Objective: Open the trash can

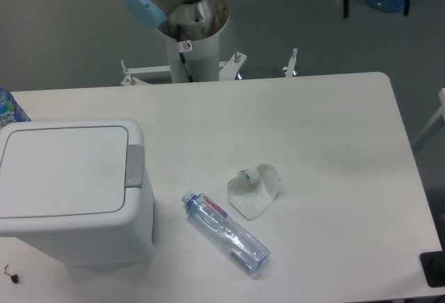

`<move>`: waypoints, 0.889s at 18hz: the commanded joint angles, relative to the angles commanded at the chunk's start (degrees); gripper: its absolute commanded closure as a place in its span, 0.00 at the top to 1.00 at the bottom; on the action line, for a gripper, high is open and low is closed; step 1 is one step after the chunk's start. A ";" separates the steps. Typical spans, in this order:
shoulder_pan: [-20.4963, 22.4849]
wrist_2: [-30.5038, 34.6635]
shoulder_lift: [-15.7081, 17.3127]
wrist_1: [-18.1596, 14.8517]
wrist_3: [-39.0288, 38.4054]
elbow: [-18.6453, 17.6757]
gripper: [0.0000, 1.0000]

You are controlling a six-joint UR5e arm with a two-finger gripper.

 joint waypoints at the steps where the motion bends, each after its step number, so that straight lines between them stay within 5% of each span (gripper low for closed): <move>1: -0.36 -0.09 -0.09 1.50 -2.29 -0.62 1.00; 4: -3.69 -0.09 -0.61 4.14 -8.10 -0.80 1.00; 16: -10.47 -0.17 -1.58 4.32 -20.85 -0.89 1.00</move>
